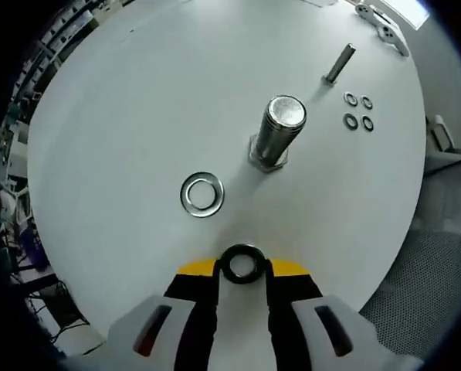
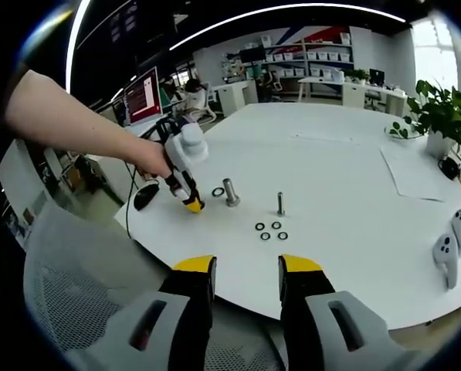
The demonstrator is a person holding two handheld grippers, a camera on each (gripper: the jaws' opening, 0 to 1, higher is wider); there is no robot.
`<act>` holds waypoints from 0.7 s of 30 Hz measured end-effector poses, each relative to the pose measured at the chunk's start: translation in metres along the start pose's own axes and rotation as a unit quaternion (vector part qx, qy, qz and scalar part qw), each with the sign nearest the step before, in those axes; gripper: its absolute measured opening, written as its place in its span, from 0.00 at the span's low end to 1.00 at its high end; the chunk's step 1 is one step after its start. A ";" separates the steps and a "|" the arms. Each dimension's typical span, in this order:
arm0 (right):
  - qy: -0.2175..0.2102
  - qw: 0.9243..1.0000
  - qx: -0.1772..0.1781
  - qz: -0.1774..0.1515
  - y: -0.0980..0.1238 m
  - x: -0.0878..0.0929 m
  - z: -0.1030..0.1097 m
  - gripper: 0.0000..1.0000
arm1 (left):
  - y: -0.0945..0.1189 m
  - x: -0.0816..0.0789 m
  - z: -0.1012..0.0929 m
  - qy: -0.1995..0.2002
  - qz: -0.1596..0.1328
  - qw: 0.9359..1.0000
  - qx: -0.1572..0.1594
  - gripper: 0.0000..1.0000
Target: Place the washer onto the threaded stud by aligning its center hole with the stud, sliding it down to the base, and recovering from edge contact or off-axis alignment until the washer reaches the visible bottom stop.
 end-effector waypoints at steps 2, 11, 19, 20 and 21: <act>0.000 1.000 0.000 0.000 0.000 0.000 0.000 0.35 | 0.000 0.000 -0.001 0.001 0.001 1.000 0.001 0.22; 0.000 1.000 -0.002 -0.001 0.000 0.000 0.000 0.35 | 0.000 0.000 -0.004 0.025 -0.015 1.000 0.008 0.28; 0.001 1.000 -0.002 -0.001 0.000 0.000 0.000 0.35 | -0.001 0.001 -0.007 0.004 0.002 1.000 0.001 0.29; 0.001 1.000 -0.002 -0.002 0.000 0.000 0.000 0.35 | -0.001 0.001 -0.007 0.003 0.002 1.000 0.002 0.29; 0.000 1.000 -0.002 -0.002 0.000 -0.001 0.000 0.35 | -0.001 0.001 -0.007 0.003 0.001 1.000 0.002 0.29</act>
Point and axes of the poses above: the point that each gripper's makers call its tool centre point, and the gripper's own axes: y roughly backward along the fingers, z roughly to its left, x roughly out of its underside, the point moved 1 cm from there along y, roughly backward along the fingers, and after that the axes turned 8 degrees about x, right-handed, at the moved point
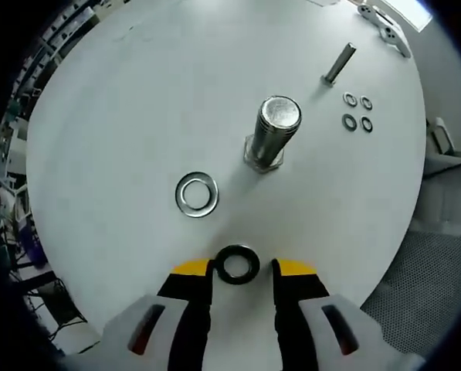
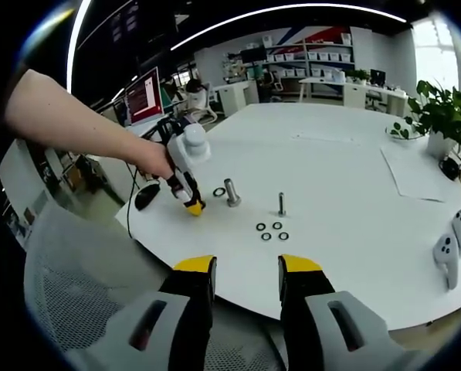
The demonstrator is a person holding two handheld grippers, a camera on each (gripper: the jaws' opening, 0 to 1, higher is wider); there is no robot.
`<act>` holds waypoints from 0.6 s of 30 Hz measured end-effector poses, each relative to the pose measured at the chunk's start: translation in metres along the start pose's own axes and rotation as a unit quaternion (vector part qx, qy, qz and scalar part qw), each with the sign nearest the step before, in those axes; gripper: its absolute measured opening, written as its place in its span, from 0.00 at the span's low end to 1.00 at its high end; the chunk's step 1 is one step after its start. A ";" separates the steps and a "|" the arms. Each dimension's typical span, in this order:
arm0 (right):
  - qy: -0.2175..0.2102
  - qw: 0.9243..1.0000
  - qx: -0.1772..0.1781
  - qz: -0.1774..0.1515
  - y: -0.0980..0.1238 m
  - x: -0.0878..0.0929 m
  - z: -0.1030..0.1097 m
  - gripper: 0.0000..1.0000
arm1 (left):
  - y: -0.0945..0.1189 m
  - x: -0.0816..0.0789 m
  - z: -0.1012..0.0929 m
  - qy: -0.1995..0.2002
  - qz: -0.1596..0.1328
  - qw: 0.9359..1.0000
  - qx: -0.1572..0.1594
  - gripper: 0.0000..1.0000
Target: Place the washer onto the threaded stud by aligning its center hole with the stud, sliding it down to the base, and recovering from edge contact or off-axis alignment until the washer reaches the visible bottom stop.
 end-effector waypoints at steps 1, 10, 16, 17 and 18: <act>0.000 1.000 0.000 0.000 0.000 0.000 0.000 0.35 | 0.000 0.000 0.000 -0.001 0.000 1.000 0.000 0.28; 0.000 1.000 0.001 -0.001 0.000 0.000 -0.001 0.34 | 0.000 0.001 0.004 0.001 -0.001 1.000 -0.003 0.21; 0.000 1.000 0.000 0.000 0.000 0.000 0.000 0.34 | -0.001 0.003 0.002 -0.029 0.004 1.000 0.001 0.22; 0.001 1.000 0.000 0.000 0.000 0.000 0.000 0.34 | -0.001 0.002 0.003 -0.032 0.005 0.999 0.002 0.22; 0.000 1.000 0.000 0.000 0.000 0.000 0.000 0.34 | -0.001 0.002 0.003 -0.038 0.006 0.999 0.002 0.22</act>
Point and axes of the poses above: the point that each gripper's makers call its tool centre point, and the gripper's own axes: y roughly backward along the fingers, z roughly to its left, x roughly out of its underside, the point moved 1 cm from there along y, roughly backward along the fingers, and after that the axes turned 8 degrees about x, right-handed, at the moved point
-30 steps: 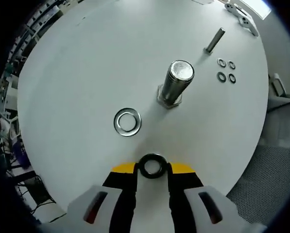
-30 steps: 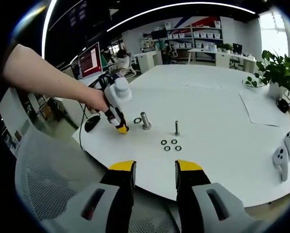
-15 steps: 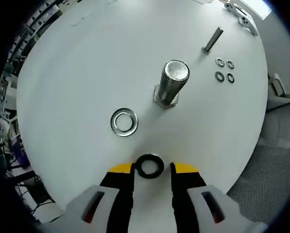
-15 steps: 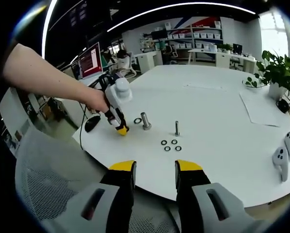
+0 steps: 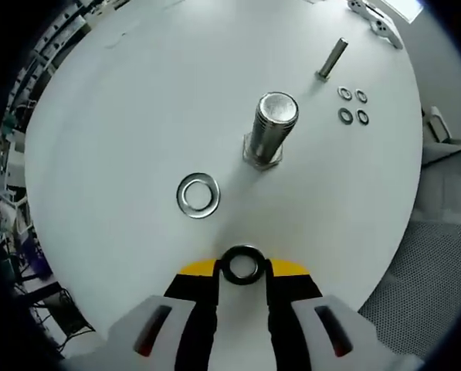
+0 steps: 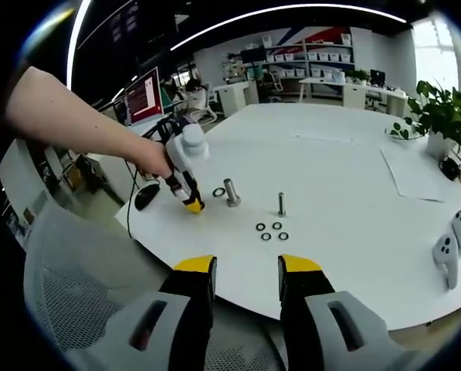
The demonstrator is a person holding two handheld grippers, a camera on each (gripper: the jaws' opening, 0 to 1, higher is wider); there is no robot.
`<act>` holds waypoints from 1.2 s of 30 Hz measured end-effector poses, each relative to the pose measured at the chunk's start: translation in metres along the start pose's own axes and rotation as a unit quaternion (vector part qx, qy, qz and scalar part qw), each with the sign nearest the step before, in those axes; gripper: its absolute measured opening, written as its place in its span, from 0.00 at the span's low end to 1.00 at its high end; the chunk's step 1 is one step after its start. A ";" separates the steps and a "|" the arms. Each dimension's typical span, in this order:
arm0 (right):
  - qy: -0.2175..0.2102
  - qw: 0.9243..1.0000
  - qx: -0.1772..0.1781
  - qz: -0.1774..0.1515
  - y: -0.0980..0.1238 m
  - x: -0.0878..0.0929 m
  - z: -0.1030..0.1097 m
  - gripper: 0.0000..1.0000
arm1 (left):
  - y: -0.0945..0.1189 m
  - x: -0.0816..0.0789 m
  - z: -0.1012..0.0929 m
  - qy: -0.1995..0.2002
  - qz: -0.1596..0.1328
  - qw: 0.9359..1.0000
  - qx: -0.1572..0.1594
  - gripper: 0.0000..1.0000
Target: Place the washer onto the threaded stud by aligning its center hole with the stud, sliding it down to the base, and recovering from edge contact or off-axis alignment until the washer reaches the visible bottom stop.
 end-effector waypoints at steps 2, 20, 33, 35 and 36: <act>-0.001 1.000 0.000 -0.001 0.000 0.000 0.000 0.34 | 0.000 0.000 0.000 -0.007 0.001 1.000 0.001 0.22; 0.000 1.000 -0.001 -0.001 0.000 -0.001 0.000 0.34 | 0.001 0.000 0.001 -0.023 -0.009 1.000 -0.005 0.21; 0.001 1.000 -0.003 -0.001 0.000 -0.001 0.001 0.34 | 0.003 0.002 0.000 -0.005 -0.051 0.999 -0.011 0.20; 0.001 1.000 -0.003 -0.001 0.000 -0.001 0.001 0.34 | 0.003 0.002 -0.001 -0.004 -0.053 0.999 -0.011 0.20; 0.001 1.000 -0.002 -0.001 0.000 -0.001 0.001 0.34 | 0.003 0.002 -0.001 -0.001 -0.055 0.998 -0.011 0.20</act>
Point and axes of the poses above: the point that each gripper's makers call its tool centre point, and the gripper's own axes: y roughly backward along the fingers, z roughly to its left, x roughly out of its underside, the point moved 1 cm from there along y, roughly backward along the fingers, and after that the axes turned 8 degrees about x, right-handed, at the moved point
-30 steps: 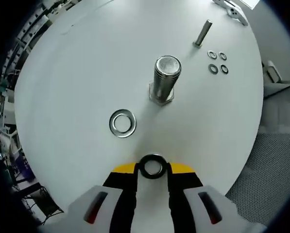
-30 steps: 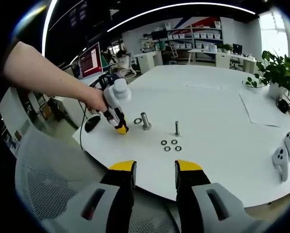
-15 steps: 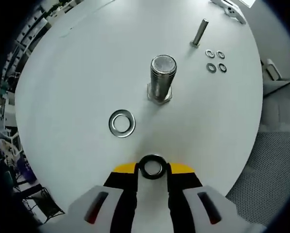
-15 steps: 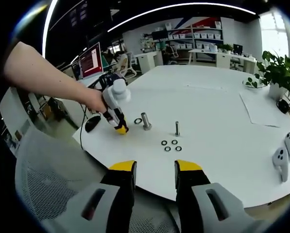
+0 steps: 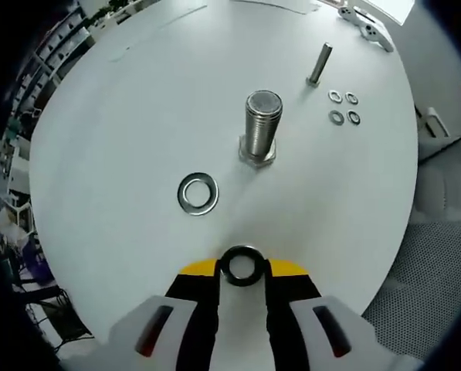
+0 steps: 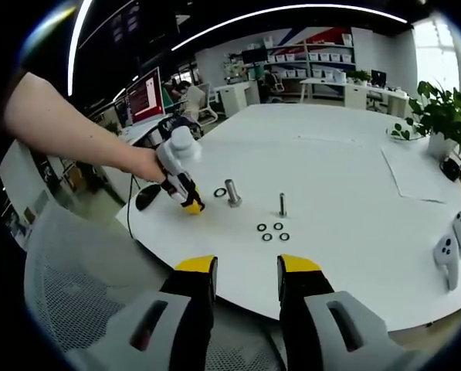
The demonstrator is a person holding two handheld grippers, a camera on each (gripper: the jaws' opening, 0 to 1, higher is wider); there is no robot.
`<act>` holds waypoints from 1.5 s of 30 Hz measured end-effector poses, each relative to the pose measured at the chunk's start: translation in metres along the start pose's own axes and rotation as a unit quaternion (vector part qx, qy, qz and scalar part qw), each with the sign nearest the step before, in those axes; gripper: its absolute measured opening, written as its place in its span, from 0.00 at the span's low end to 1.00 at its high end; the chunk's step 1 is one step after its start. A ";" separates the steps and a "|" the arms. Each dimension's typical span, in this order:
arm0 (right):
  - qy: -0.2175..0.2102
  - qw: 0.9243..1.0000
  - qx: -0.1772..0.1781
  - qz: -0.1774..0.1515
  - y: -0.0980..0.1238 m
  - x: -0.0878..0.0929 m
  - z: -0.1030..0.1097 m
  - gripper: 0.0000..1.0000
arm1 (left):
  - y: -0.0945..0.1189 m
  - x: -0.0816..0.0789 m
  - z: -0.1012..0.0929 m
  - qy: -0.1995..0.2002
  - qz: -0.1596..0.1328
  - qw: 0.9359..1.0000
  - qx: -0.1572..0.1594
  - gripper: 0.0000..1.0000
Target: Place the washer onto the threaded stud by aligning its center hole with the stud, sliding it down to the base, and recovering from edge contact or off-axis alignment until the washer reaches the visible bottom stop.
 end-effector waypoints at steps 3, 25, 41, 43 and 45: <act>0.000 1.000 0.001 0.000 0.000 0.000 0.000 0.34 | 0.001 0.000 0.000 0.004 -0.004 1.000 0.001 0.20; 0.000 1.000 0.001 0.000 0.000 0.000 -0.001 0.34 | 0.007 -0.006 -0.006 -0.029 0.008 0.999 0.012 0.19; -0.001 1.000 0.000 0.000 0.000 0.000 0.000 0.34 | 0.002 -0.013 -0.004 -0.049 0.011 0.999 0.005 0.19; -0.002 1.000 0.001 0.000 0.000 0.000 0.000 0.34 | 0.000 -0.013 -0.003 -0.050 0.011 0.999 0.003 0.19; -0.003 1.000 0.001 0.000 0.001 0.000 -0.001 0.34 | -0.001 -0.012 -0.004 -0.046 0.013 0.999 0.005 0.19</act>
Point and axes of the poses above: the point that each gripper's makers call its tool centre point, and the gripper's own axes: y roughly backward along the fingers, z roughly to its left, x roughly out of its underside, the point moved 1 cm from there along y, roughly backward along the fingers, and after that the axes turned 8 degrees about x, right-handed, at the moved point
